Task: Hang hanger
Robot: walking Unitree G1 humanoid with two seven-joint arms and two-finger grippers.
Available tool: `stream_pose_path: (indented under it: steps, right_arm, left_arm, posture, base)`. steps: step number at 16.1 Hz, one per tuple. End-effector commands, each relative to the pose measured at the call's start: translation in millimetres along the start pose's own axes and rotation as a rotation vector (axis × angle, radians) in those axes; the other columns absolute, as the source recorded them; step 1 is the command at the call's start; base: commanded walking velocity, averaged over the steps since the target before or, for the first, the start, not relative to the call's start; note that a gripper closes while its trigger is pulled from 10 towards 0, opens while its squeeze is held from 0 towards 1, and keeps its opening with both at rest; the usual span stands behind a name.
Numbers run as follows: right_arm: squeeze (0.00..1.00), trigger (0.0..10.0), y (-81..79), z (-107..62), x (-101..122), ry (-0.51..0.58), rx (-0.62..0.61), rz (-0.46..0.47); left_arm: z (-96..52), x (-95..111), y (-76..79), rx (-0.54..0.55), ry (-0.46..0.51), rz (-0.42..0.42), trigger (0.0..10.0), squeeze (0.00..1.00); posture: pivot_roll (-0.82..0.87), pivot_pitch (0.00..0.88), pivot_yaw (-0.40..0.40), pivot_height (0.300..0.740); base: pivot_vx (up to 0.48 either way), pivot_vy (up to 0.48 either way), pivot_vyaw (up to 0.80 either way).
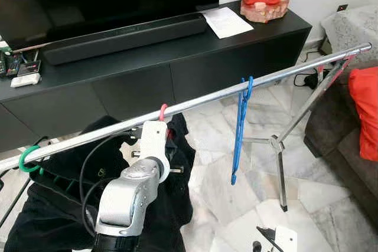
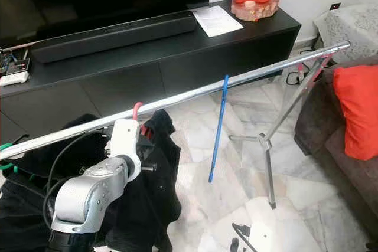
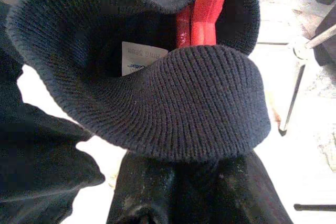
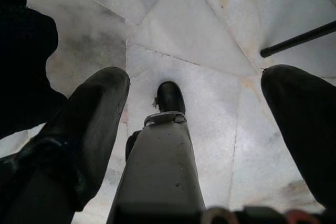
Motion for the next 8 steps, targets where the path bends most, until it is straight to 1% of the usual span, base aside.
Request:
stream_pose_path:
  steps: [1, 2, 4, 5, 8]
  right_arm:
    - [0.00, 10.0, 2.7, -1.2, -9.9, -0.031, -0.010, 0.011]
    - [0.00, 10.0, 3.3, -1.1, -9.2, -0.029, -0.011, 0.010]
    - [0.00, 10.0, 3.6, -1.0, -8.7, -0.028, -0.012, 0.007]
    - [0.00, 10.0, 3.7, -0.9, -8.5, -0.027, -0.012, 0.007]
    - [0.00, 10.0, 2.5, -0.9, -7.9, -0.026, -0.009, 0.002]
  left_arm:
    - [-1.8, -0.6, 3.0, -0.021, -0.001, 0.004, 10.0, 0.54]
    - [-2.4, -0.1, 3.9, -0.029, 0.005, -0.001, 10.0, 0.94]
    - [-4.7, 3.4, 7.0, -0.060, 0.025, 0.000, 10.0, 0.96]
    - [-5.7, 5.1, 7.8, -0.068, 0.034, 0.004, 10.0, 1.00]
    - [-10.5, 8.0, 8.1, -0.110, 0.051, 0.027, 10.0, 1.00]
  posture:
    - [0.00, 0.207, 0.070, 0.740]
    - [0.00, 0.207, 0.067, 0.740]
    - [0.00, 0.207, 0.065, 0.740]
    - [0.00, 0.206, 0.064, 0.740]
    - [0.00, 0.206, 0.061, 0.740]
  base:
    - [0.000, 0.000, 0.00]
    - [0.000, 0.000, 0.00]
    - [0.000, 0.000, 0.00]
    - [0.000, 0.000, 0.00]
    - [0.000, 0.000, 0.00]
Point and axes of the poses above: a point about 5 cm out from each wrist's last joint towards the gripper, its own z axis pointing out of the wrist towards the gripper, its own x axis along the axis of the wrist's last joint, y = z × x, the point moved 4 cm from there along z, pointing out of the wrist towards the gripper, and after that the axes turned 5 degrees about -z, right-handed, at the moved point
